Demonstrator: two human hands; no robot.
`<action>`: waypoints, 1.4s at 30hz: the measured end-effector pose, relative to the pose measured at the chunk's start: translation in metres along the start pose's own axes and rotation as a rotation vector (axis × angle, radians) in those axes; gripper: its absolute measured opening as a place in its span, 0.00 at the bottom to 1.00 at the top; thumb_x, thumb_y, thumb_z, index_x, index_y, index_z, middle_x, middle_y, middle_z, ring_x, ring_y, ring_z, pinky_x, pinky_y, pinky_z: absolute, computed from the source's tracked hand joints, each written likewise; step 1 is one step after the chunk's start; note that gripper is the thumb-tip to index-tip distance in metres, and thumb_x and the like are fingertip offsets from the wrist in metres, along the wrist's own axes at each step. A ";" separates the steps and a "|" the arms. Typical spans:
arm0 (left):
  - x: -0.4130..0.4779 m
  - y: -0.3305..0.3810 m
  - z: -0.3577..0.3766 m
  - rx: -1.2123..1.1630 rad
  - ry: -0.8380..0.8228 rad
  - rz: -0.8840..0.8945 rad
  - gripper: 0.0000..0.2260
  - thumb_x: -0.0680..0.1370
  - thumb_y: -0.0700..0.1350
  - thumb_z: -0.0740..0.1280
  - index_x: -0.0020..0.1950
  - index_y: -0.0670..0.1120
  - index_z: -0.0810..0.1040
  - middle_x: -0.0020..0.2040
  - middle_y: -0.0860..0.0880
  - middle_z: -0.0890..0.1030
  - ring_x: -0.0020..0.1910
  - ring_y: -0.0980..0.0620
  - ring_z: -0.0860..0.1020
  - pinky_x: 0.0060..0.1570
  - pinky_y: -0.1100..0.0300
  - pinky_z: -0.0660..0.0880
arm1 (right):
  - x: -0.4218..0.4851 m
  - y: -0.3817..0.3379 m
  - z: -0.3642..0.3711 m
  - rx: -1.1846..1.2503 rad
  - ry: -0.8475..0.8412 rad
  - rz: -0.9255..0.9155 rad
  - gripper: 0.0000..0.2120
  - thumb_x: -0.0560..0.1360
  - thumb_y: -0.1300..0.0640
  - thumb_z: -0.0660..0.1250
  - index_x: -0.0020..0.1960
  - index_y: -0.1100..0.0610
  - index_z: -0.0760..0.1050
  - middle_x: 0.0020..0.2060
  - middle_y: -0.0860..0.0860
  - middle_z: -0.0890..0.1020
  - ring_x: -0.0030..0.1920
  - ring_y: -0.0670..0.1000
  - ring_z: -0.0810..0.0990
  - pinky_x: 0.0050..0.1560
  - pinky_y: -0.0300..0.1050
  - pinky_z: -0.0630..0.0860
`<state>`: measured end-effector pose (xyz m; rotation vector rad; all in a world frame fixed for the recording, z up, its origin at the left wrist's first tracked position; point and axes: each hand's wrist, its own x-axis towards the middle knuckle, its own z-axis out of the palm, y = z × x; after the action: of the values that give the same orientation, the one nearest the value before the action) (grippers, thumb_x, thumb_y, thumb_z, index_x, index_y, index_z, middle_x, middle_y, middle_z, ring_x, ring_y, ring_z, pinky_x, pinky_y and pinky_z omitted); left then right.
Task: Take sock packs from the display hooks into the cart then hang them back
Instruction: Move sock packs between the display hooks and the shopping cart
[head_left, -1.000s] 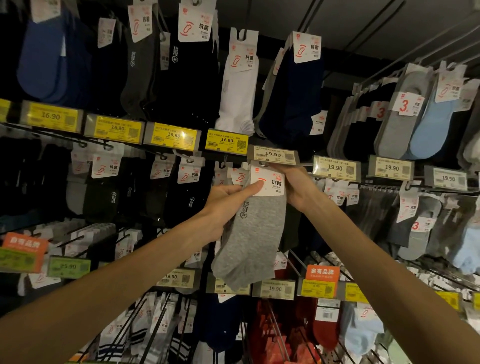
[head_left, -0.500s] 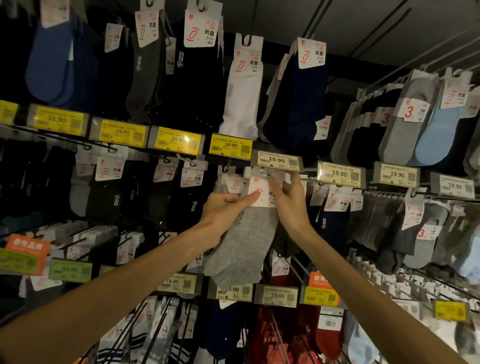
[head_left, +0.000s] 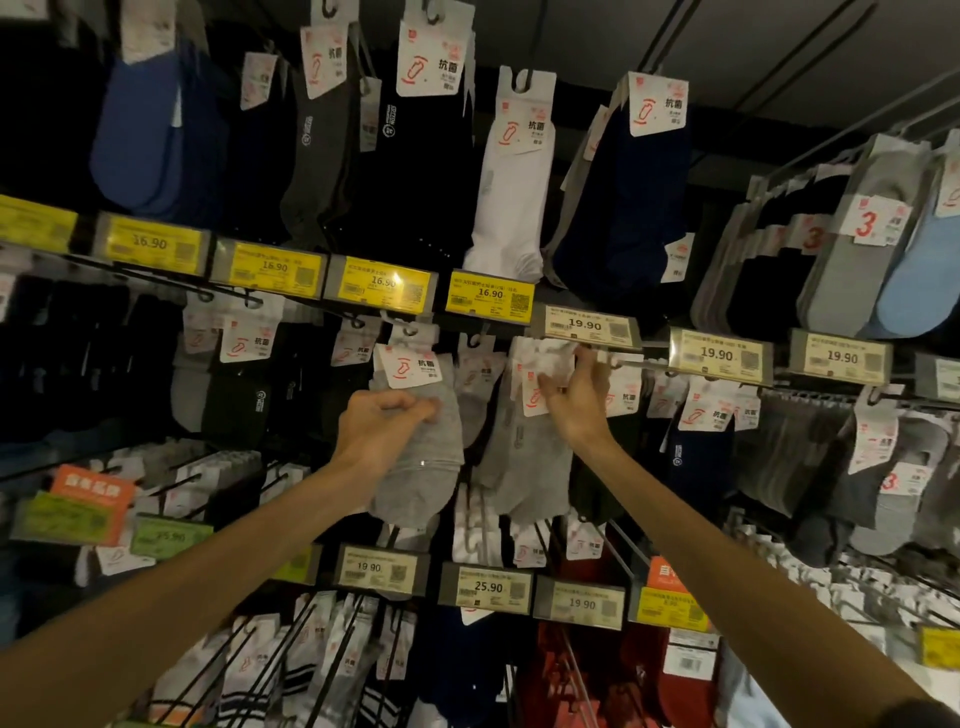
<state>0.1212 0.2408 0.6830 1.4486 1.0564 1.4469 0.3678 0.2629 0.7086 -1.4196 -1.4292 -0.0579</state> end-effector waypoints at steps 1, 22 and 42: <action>-0.001 -0.002 -0.004 -0.006 -0.004 -0.007 0.07 0.69 0.46 0.77 0.31 0.50 0.85 0.52 0.54 0.84 0.59 0.52 0.78 0.63 0.48 0.75 | -0.002 0.006 0.007 -0.211 0.030 -0.032 0.30 0.77 0.54 0.66 0.74 0.56 0.58 0.74 0.60 0.57 0.73 0.62 0.57 0.70 0.60 0.64; -0.027 -0.005 -0.058 -0.090 -0.274 0.011 0.07 0.70 0.38 0.77 0.40 0.50 0.83 0.58 0.47 0.81 0.59 0.47 0.79 0.53 0.48 0.81 | 0.010 -0.010 0.033 -0.564 -0.533 -0.049 0.20 0.79 0.54 0.63 0.70 0.56 0.72 0.72 0.61 0.66 0.74 0.62 0.60 0.71 0.50 0.62; -0.080 -0.010 -0.082 0.135 -0.680 0.311 0.08 0.75 0.34 0.72 0.40 0.41 0.75 0.40 0.53 0.78 0.47 0.60 0.75 0.52 0.70 0.70 | -0.132 -0.117 0.015 0.768 -0.465 0.374 0.09 0.79 0.53 0.65 0.52 0.58 0.79 0.47 0.53 0.84 0.50 0.50 0.82 0.47 0.43 0.79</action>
<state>0.0397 0.1670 0.6492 2.0685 0.5194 0.9553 0.2352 0.1482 0.6846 -1.0428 -1.2986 1.0101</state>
